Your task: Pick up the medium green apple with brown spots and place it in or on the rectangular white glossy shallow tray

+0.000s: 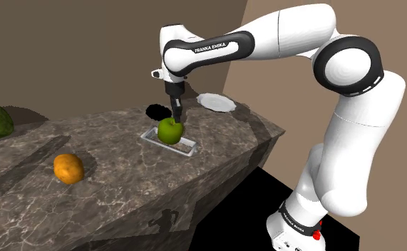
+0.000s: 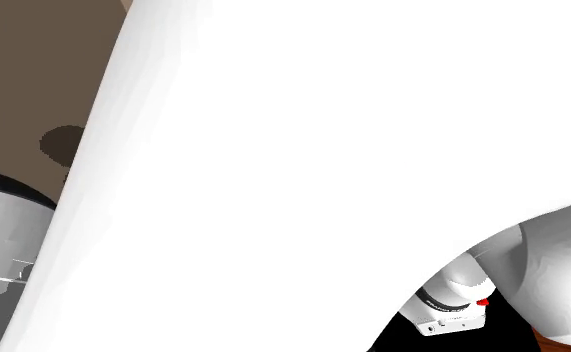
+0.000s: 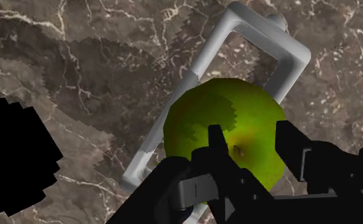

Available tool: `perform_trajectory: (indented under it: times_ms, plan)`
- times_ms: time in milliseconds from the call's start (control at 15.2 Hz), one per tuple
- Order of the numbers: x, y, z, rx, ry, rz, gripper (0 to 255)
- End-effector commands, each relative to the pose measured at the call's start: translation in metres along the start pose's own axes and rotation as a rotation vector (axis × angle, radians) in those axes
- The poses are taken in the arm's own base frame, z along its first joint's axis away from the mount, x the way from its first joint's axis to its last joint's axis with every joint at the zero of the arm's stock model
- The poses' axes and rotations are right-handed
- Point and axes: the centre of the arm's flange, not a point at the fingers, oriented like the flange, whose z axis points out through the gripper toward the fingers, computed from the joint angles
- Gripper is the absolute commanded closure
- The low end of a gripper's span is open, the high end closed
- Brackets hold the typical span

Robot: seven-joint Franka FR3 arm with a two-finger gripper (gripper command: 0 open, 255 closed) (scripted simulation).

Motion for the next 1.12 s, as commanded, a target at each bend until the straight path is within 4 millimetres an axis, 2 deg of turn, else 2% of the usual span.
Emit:
perform_trajectory:
  times_ms: [0, 264, 528, 1056]
  plan:
    - [0.0, 0.0, 0.0, 0.0, 0.0, 0.0, 0]
    - [0.0, 0.0, 0.0, 0.0, 0.0, 0.0, 0]
    - [0.0, 0.0, -0.05, 0.0, 0.0, 0.0, 0]
    - [0.0, 0.0, -0.05, 0.0, 0.0, 0.0, 0]
